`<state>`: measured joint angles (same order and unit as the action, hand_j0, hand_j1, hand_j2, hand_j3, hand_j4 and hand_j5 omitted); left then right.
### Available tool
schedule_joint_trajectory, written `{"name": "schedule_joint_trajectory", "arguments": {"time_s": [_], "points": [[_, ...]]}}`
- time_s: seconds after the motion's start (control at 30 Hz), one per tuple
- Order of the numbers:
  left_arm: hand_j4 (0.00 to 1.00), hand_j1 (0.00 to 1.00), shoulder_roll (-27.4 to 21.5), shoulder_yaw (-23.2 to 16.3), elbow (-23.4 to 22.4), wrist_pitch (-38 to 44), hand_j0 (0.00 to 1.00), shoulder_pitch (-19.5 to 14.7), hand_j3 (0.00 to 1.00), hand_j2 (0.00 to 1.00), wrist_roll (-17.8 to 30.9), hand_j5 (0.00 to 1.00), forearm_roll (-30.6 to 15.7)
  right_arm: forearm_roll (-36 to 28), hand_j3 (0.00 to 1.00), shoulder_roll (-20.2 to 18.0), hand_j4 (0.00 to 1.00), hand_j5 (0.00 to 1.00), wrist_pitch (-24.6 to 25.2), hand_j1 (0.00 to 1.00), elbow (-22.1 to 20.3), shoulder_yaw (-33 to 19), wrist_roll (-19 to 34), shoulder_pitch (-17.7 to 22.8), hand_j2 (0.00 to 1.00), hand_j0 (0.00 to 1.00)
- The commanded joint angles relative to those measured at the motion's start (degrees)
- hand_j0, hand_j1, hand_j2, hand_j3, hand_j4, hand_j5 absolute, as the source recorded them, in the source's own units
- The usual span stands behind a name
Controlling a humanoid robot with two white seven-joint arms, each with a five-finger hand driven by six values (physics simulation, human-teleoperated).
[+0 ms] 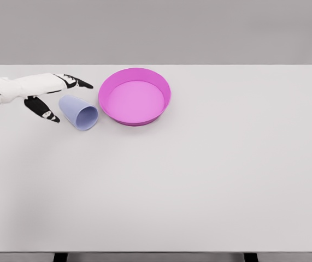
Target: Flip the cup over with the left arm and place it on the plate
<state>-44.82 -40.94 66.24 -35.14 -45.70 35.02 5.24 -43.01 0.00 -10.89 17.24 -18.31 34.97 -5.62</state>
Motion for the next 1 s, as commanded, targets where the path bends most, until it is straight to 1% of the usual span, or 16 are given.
{"name": "schedule_joint_trajectory", "arguments": {"time_s": [0.0,0.03,0.07,0.13,0.2,0.27,0.3,0.57,0.63,0.7,0.87,0.9,0.97], "points": [[1.0,1.0,0.3,-0.2,-1.5,0.1,1.0,-0.1,1.0,1.0,0.0,1.0,0.8,0.0,1.0,0.0,1.0,1.0,0.0,1.0,0.0,-0.1,0.0,0.0,1.0,1.0],[1.0,1.0,0.4,-0.2,-2.9,0.1,1.0,-0.4,1.0,1.0,0.0,1.0,0.9,0.0,1.0,0.0,1.0,1.0,-0.1,1.0,0.0,0.0,0.0,0.0,1.0,1.0],[1.0,1.0,1.8,-0.3,-4.3,0.1,1.0,-0.9,1.0,1.0,0.0,1.0,1.6,0.0,1.0,0.0,1.0,1.0,0.0,1.0,0.0,0.0,0.0,0.0,1.0,1.0],[1.0,1.0,3.8,-0.2,-6.0,0.1,1.0,-1.1,1.0,1.0,0.0,1.0,4.9,0.0,1.0,0.0,1.0,1.0,0.0,1.0,0.0,0.0,0.0,0.0,1.0,1.0],[1.0,1.0,3.8,-0.2,-6.2,0.1,1.0,-1.1,1.0,1.0,0.0,1.0,5.0,0.0,1.0,0.0,1.0,1.0,-0.1,1.0,0.0,0.0,0.0,0.0,1.0,1.0],[0.91,0.91,3.9,-0.2,-6.4,0.1,0.91,-1.5,0.91,0.91,0.0,0.91,5.0,0.0,1.0,0.0,1.0,1.0,0.0,1.0,0.0,-0.1,0.0,0.0,1.0,1.0],[0.94,0.94,3.9,-0.3,-6.5,0.1,0.94,-1.6,0.94,0.94,0.0,0.94,5.0,0.0,1.0,0.0,1.0,1.0,0.0,1.0,0.0,-0.1,0.0,0.0,1.0,1.0],[0.94,0.94,4.0,-1.2,-7.3,0.1,0.94,-2.2,0.94,0.94,0.0,0.94,5.2,0.0,1.0,0.0,1.0,1.0,0.0,1.0,0.0,0.0,0.0,0.0,1.0,1.0],[0.94,0.94,3.9,-1.3,-8.4,0.1,0.94,-2.6,0.94,0.94,0.0,0.94,5.3,0.0,1.0,0.0,1.0,1.0,0.0,1.0,0.0,-0.1,0.0,0.0,1.0,1.0],[0.95,0.95,4.0,-1.9,-9.2,0.1,0.95,-3.3,0.95,0.95,0.0,0.95,6.7,0.0,1.0,0.0,1.0,1.0,0.0,1.0,0.0,-0.1,0.0,0.0,1.0,1.0],[0.96,0.96,4.6,-2.0,-9.3,0.1,0.96,-3.3,0.96,0.96,0.0,0.96,7.7,0.0,1.0,0.0,1.0,1.0,-0.1,1.0,0.0,-0.1,0.0,0.0,1.0,1.0],[0.96,0.96,4.7,-2.7,-9.3,0.1,0.96,-3.3,0.96,0.96,0.0,0.96,8.2,0.0,1.0,0.0,1.0,1.0,0.0,1.0,0.0,-0.1,0.0,0.0,1.0,1.0],[0.96,0.96,4.8,-2.8,-9.3,0.1,0.96,-3.3,0.96,0.96,0.0,0.96,8.2,0.0,1.0,0.0,1.0,1.0,0.0,1.0,0.0,0.0,0.0,0.0,1.0,1.0]]}}
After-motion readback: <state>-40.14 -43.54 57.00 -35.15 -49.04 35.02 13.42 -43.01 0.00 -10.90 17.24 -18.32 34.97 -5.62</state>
